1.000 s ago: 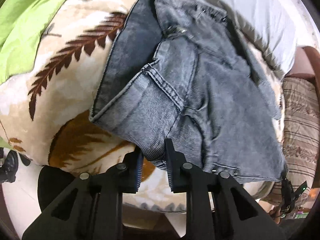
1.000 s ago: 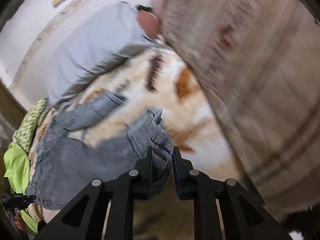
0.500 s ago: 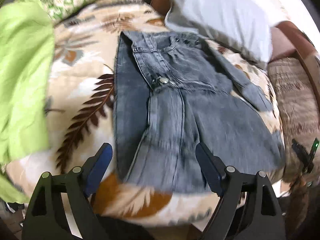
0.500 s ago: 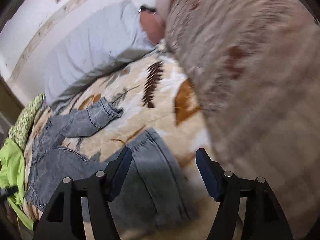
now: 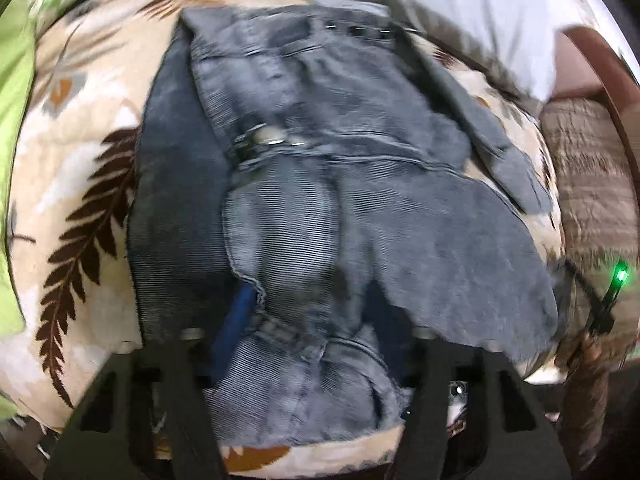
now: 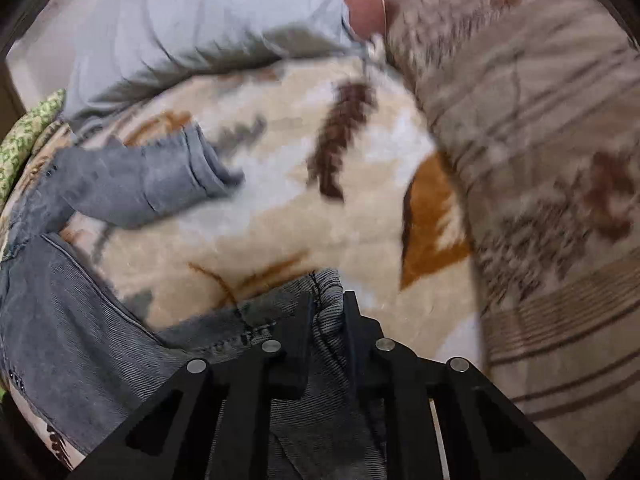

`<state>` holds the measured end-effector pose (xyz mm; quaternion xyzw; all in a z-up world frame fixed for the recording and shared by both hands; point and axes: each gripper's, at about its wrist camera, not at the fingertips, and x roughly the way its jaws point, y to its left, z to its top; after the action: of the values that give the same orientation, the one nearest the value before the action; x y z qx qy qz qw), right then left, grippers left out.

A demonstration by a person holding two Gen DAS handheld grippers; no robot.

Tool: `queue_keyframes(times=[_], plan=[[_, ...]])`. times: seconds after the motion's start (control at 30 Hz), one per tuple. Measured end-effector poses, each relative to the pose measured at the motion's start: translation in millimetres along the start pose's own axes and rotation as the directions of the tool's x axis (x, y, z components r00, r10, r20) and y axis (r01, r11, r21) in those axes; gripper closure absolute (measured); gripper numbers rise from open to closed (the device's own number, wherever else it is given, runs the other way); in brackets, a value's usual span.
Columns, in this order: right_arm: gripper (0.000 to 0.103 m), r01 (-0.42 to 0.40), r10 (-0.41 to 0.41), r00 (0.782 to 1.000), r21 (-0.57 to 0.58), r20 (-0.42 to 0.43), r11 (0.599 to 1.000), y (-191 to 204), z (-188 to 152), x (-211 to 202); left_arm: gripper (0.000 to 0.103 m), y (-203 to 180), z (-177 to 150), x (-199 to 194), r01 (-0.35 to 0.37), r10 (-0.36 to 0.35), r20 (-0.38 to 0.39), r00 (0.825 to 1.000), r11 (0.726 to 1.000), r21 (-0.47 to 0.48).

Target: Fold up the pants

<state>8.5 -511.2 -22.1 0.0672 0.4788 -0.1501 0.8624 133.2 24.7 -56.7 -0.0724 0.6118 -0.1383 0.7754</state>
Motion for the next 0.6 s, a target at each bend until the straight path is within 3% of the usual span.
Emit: queue_keyframes(times=[0.07,0.2,0.3,0.4,0.47,0.53,0.6], plan=[[0.09,0.008,-0.012,0.998,0.07,0.055,0.998,-15.7,5.3,-12.1,0.053,-8.1,-1.0,2.0,-0.069,0.069,0.01,0.998,0.997,0.037],[0.09,0.034,-0.032,0.999,0.112,-0.016,0.993,-28.9,-1.0,10.4,0.058,-2.9,-0.1,23.9,-0.161,0.162,-0.025,0.986,0.986,0.033],[0.085,0.063,-0.057,0.997,0.123,-0.051,0.99,-26.8,-10.8,24.2,0.056,2.0,-2.2,22.4,-0.141,0.141,-0.018,0.99,0.99,0.005],[0.072,0.071,-0.063,0.996,0.159,-0.057,0.985,-32.4,-8.3,18.3,0.056,9.1,-3.3,7.1,-0.132,0.132,-0.015,0.991,0.991,0.004],[0.071,0.059,-0.056,0.998,0.164,-0.021,0.985,-32.1,-2.1,5.5,0.055,20.1,0.8,-6.2,-0.106,0.106,0.009,0.994,0.994,-0.014],[0.063,0.014,-0.019,0.999,0.171,0.026,0.985,-29.9,8.4,-7.8,0.042,33.0,10.8,-18.9,-0.075,0.077,0.036,0.996,0.996,-0.051],[0.058,-0.052,0.043,0.998,0.176,0.053,0.983,-23.7,22.3,-15.3,0.037,43.8,22.0,-27.4,-0.073,0.079,0.065,0.995,0.993,-0.095]])
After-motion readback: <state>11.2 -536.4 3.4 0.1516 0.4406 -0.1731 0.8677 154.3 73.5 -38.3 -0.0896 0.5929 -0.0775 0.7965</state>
